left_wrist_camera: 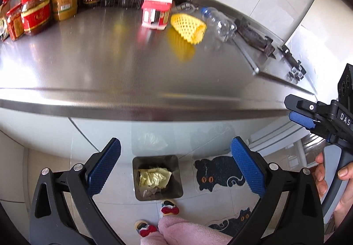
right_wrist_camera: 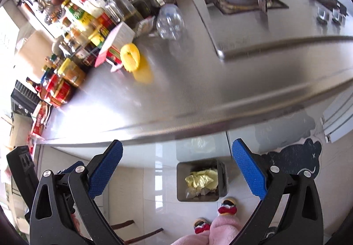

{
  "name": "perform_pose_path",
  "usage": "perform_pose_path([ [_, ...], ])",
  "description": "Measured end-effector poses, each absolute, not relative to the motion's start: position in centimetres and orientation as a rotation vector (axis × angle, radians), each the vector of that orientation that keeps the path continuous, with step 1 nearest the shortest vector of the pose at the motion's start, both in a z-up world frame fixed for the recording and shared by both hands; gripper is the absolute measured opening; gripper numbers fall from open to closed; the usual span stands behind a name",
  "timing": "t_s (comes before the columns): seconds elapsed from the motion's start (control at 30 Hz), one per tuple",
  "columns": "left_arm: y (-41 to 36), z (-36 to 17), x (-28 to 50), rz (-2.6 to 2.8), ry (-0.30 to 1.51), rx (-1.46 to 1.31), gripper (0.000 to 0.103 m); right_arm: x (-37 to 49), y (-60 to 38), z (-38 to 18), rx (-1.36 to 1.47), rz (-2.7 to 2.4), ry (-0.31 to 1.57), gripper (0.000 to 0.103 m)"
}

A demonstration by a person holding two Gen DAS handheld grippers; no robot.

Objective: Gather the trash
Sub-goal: 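Raise both tools back up to the counter, then grasp the yellow foam net with the left tool while the right tool grasps the plastic bottle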

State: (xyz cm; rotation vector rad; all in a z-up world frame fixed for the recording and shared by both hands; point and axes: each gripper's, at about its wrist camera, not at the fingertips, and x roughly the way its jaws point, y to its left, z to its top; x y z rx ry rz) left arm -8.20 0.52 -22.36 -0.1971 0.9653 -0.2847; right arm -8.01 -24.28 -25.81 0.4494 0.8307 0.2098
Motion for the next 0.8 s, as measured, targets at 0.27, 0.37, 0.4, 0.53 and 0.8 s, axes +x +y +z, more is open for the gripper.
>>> perform_pose_path([
  [0.27,-1.2,-18.4,-2.2,-0.275,0.876,-0.174,0.095,-1.3,-25.9,-22.1,0.435,0.189,0.784,0.1],
  [0.37,-1.8,-17.9,0.2,-0.266,0.865,-0.171,0.095,1.5,-25.9,-21.8,0.418,0.185,0.783,0.1],
  [0.4,-2.0,-17.9,1.0,-0.261,0.865,-0.174,0.095,2.3,-26.0,-21.8,0.417,0.184,0.787,0.1],
  [0.53,-2.9,-18.2,3.9,-0.234,0.871,-0.197,0.095,5.9,-26.1,-21.9,0.405,0.18,0.794,0.1],
  [0.8,-4.9,-19.8,8.9,-0.212,0.905,-0.244,0.094,11.3,-25.3,-22.9,0.347,0.19,0.816,0.1],
])
